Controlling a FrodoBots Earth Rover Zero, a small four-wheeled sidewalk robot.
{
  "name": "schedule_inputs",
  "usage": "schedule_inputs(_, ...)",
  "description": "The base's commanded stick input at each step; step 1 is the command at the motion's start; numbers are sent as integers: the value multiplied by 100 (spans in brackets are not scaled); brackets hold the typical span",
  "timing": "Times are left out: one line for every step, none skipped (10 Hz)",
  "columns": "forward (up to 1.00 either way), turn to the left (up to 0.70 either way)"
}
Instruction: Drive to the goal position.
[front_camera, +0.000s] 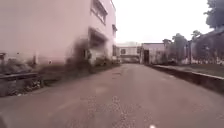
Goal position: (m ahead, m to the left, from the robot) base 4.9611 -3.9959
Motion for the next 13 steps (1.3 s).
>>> schedule_inputs(70, -29)
schedule_inputs(70, -25)
schedule_inputs(70, -1)
schedule_inputs(70, 15)
schedule_inputs(70, 13)
schedule_inputs(70, 12)
schedule_inputs(70, 12)
schedule_inputs(70, 12)
schedule_inputs(70, 12)
schedule_inputs(70, 12)
schedule_inputs(70, 12)
schedule_inputs(70, 11)
schedule_inputs(70, 11)
